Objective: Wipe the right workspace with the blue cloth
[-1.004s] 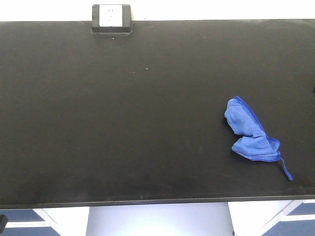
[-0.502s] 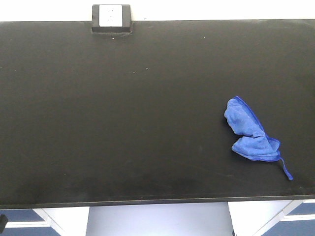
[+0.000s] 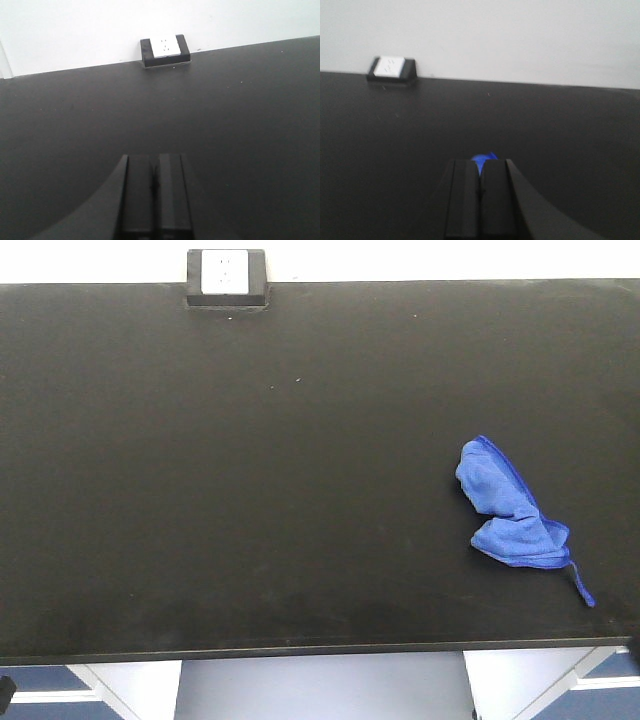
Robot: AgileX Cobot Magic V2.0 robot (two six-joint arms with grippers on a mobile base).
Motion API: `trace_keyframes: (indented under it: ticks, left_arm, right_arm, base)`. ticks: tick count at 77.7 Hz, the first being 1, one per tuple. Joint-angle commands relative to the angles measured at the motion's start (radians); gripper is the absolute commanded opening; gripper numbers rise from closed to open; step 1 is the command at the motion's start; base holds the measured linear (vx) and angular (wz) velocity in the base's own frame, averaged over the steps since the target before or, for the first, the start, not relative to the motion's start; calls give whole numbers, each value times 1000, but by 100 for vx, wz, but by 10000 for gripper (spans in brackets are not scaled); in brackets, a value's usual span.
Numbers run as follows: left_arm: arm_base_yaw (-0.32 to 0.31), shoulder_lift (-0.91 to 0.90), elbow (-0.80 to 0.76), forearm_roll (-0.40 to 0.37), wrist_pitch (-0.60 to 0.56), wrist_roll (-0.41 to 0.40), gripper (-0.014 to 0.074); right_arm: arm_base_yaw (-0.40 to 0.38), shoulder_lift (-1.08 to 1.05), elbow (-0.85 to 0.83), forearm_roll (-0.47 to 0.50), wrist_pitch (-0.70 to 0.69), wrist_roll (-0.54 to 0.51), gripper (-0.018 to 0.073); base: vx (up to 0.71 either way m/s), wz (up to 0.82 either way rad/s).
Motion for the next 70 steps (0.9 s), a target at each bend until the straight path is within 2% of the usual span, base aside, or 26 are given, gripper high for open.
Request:
trace_keyframes:
  ticks: [1,13,18,70]
  left_arm:
    - [-7,0,-26,-1,-82,-2,-6]
    - [-7,0,-26,-1,-82,-2,-6]
    - [-7,0,-26,-1,-82,-2,-6]
    - [-7,0,-26,-1,-82,-2,-6]
  right_arm:
    - [-4,-26,70,-49,-153,6,-8]
    - [-4,-113,212,-59,-191,7,-8]
    - [-4,-154,208,-57,-123,6,-8]
    - [-4,-150,210,-58,-96,6,-8]
  base:
    - [0,0]
    - [0,0]
    - [0,0]
    - [0,0]
